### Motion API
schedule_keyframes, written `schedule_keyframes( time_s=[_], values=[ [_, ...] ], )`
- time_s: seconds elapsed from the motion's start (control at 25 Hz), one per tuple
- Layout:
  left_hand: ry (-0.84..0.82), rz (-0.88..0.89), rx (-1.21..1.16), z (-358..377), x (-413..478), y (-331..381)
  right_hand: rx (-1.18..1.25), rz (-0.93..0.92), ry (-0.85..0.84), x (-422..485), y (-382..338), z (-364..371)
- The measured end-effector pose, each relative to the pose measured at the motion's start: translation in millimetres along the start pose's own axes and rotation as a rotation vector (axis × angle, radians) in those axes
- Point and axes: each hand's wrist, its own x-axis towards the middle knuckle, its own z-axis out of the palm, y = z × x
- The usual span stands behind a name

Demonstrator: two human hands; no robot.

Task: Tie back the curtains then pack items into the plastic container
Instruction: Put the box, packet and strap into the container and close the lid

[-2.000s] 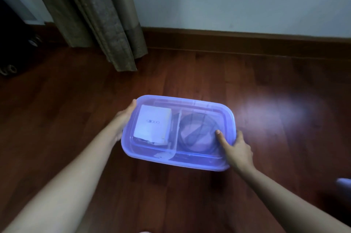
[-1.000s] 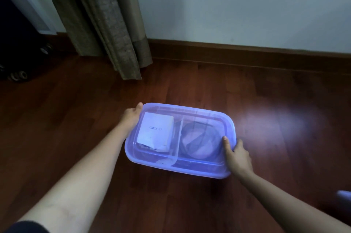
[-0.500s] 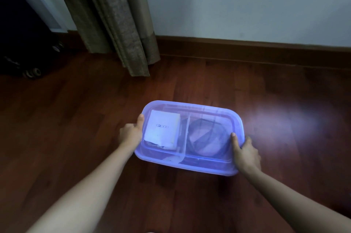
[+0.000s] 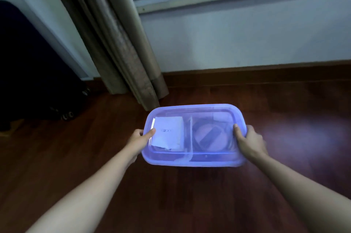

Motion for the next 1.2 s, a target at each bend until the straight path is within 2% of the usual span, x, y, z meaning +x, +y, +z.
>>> schedule_keyframes(
  time_s=[0.24, 0.4, 0.6, 0.76, 0.92, 1.2],
  values=[
    [0.092, -0.045, -0.139, -76.8, -26.2, 78.9, 0.006, -0.131, -0.049, -3.4, -109.8, -37.1],
    [0.148, -0.064, -0.123, -148.9, -34.0, 96.6, 0.023, -0.179, -0.124, -15.5, -177.7, -16.1],
    [0.277, -0.038, -0.080, -258.5, 35.4, 64.3, 0.054, -0.234, -0.153, -36.8, -264.6, 97.6],
    [0.321, -0.061, -0.098, -330.2, 120.6, 19.4, 0.164, -0.171, -0.174, -45.0, -310.8, 218.0],
    [0.327, -0.132, -0.051, -395.2, 168.4, -24.6, 0.130, -0.088, -0.218, -59.9, -351.8, 302.3],
    [0.250, -0.142, 0.045, -412.4, 229.2, -96.5, 0.005, -0.071, -0.209, -49.3, -368.8, 375.7]
  ],
)
